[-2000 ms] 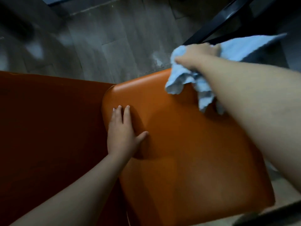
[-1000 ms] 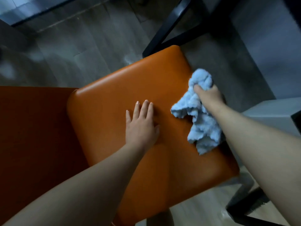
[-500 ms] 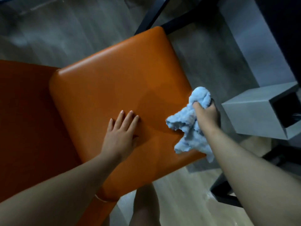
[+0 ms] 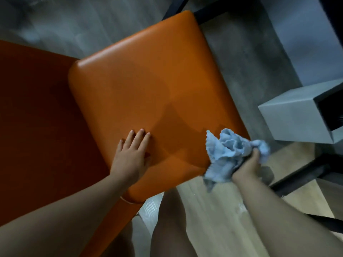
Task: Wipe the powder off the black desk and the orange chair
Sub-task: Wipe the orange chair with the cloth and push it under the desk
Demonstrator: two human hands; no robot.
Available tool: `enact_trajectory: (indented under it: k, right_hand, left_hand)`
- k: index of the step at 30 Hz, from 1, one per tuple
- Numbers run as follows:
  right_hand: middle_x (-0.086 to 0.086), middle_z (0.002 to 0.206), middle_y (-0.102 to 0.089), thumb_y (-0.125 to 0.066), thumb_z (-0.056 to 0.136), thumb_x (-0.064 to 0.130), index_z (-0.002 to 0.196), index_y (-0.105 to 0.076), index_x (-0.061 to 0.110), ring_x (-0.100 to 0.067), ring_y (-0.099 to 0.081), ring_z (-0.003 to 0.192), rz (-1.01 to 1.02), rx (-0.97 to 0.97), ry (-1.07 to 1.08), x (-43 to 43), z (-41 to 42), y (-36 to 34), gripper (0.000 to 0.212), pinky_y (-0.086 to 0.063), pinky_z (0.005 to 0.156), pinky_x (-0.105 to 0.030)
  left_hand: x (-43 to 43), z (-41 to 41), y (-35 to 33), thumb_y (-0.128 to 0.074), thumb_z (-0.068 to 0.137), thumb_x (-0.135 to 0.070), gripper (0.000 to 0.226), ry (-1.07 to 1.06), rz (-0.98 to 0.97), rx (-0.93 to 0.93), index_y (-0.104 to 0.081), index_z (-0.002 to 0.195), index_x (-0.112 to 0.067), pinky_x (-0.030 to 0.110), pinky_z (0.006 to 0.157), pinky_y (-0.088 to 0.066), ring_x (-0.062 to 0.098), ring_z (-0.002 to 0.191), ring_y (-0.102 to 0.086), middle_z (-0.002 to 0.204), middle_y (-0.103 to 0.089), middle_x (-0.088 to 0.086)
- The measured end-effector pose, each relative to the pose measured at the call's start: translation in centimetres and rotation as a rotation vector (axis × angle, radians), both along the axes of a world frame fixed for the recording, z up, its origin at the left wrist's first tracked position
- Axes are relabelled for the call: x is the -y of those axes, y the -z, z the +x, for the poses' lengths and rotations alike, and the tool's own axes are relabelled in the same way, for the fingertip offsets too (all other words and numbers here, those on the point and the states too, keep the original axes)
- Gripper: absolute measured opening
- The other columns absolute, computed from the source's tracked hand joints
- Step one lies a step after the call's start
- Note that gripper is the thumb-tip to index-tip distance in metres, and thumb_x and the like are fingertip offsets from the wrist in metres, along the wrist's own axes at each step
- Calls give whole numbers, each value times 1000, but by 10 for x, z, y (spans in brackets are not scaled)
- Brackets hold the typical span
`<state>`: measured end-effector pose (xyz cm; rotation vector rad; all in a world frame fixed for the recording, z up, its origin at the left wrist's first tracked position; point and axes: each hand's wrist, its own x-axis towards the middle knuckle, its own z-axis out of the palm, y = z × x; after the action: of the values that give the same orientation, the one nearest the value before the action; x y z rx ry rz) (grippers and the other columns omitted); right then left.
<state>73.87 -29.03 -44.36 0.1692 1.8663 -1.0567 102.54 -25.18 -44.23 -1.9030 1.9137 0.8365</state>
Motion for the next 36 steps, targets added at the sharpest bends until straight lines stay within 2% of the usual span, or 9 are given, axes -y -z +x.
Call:
enact_trajectory:
  k: [2,7,11,14,21,25,29,32,36]
  right_hand:
    - [-12,105,-61,-32,98,33,111,-60,10,-27,-57,99,-6,153,145,-34,51,5,38,-47,85,-31]
    - [-9,90,-65,-42,90,36,92,-63,13,-24,-62,83,171,244,189,-93,152,6,32,-47,67,-30]
    - [-13,99,-63,-38,94,30,97,-62,11,-28,-59,92,18,75,55,-73,96,1,30,-47,84,-36]
    - [-2,80,-69,-43,89,34,86,-66,17,-21,-65,77,-84,-30,-11,-51,63,-6,28,-49,66,-29]
    - [-12,109,-66,-56,88,38,106,-60,3,-33,-64,97,428,289,-175,-153,195,-1,39,-52,80,-38]
    - [-14,117,-63,-67,81,23,121,-50,8,-33,-62,98,325,-276,-353,-131,170,-20,46,-39,68,-26]
    - [-19,127,-54,-73,77,24,126,-42,2,-34,-55,113,67,-685,-464,-42,122,-34,62,-40,82,-29]
    - [-18,145,-38,-71,79,34,135,-42,6,-31,-36,134,38,-832,-821,-5,131,-26,70,-30,108,-37]
    - [-5,160,-1,-54,85,52,150,-19,29,-28,2,146,118,-978,-1801,-61,195,-7,77,-11,112,-55]
  left_hand:
    - [-10,7,-4,-38,96,-46,71,-6,24,6,2,151,-28,45,117,-4,25,146,9,160,5,-1]
    - [-31,25,-16,-41,94,-46,73,-32,36,8,2,151,-28,43,117,-10,21,146,7,160,4,-4]
    - [-43,44,-24,-47,93,-43,81,-25,77,7,9,149,-30,44,117,-6,22,146,11,159,7,-3]
    - [-52,55,-27,-45,94,-43,79,-17,116,19,11,149,-31,45,117,-3,22,145,13,159,9,-3]
    - [-52,55,-33,-43,92,-12,77,-113,73,-34,5,150,-29,43,117,-7,20,146,11,159,8,-4]
    - [-50,56,-38,-45,89,-8,80,-159,60,-56,2,151,-28,43,117,-9,21,146,8,160,5,-3]
    - [-46,55,-42,-47,95,-22,75,-259,70,-97,2,150,-29,45,118,-10,22,146,6,160,4,-3]
    - [-43,55,-43,-43,96,-23,71,-291,40,-109,2,151,-28,44,118,-10,22,146,5,160,2,-2]
    - [-41,60,-42,-46,92,-15,73,-385,-31,-124,-5,151,-25,39,117,-15,19,147,-1,160,-4,-1]
